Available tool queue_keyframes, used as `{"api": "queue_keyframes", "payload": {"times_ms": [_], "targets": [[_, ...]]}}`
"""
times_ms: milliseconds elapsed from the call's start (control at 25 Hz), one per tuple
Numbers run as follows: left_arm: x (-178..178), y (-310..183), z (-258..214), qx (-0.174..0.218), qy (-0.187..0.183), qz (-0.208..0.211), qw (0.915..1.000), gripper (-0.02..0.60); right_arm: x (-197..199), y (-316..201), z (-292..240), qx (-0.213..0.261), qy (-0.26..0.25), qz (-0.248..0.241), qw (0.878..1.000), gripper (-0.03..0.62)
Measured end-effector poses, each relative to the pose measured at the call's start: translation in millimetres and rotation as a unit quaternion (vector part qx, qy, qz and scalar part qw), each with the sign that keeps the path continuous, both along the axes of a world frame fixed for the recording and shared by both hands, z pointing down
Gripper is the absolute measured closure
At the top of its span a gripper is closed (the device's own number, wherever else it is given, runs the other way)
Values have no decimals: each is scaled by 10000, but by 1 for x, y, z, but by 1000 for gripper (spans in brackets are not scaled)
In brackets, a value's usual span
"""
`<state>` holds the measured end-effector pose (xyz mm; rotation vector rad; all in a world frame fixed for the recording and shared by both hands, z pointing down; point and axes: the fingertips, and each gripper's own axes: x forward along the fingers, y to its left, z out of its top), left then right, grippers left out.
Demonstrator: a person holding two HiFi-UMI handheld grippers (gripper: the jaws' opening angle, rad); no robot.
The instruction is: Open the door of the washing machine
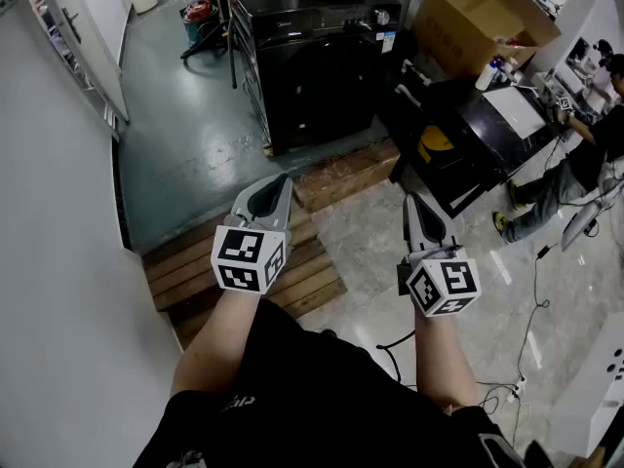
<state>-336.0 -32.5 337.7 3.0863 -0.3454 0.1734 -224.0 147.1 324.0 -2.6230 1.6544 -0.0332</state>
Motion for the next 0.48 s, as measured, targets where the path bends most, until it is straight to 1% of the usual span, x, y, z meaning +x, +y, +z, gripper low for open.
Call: {"api": "queue_keyframes", "payload": {"times_ms": [280,480], "targets": [[-1,12,13,-77,-128,16,9999,574,-5,4,12,-4,-148,-105,9998,603],[18,32,17,-182,-45,128,9997,574,-2,28,20,-71,-226,-50,9997,603]]}}
